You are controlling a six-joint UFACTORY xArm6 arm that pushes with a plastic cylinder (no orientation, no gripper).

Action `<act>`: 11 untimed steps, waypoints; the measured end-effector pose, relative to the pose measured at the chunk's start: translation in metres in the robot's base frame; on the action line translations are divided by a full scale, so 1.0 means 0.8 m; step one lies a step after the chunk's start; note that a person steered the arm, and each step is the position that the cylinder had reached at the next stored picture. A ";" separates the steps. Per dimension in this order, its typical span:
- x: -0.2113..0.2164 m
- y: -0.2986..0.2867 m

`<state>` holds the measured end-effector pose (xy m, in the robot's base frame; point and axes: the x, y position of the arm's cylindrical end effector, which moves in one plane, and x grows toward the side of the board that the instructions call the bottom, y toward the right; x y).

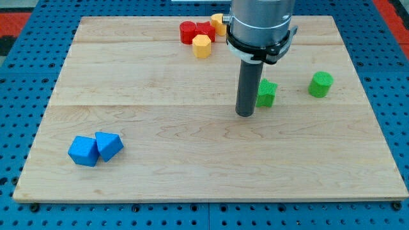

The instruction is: Slide the green circle along with the green star towards the bottom left

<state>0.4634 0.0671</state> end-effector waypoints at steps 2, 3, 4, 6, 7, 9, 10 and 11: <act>0.022 0.023; 0.038 0.111; 0.025 0.219; -0.094 0.207; -0.072 0.109; -0.019 -0.173; 0.019 -0.254; 0.043 -0.252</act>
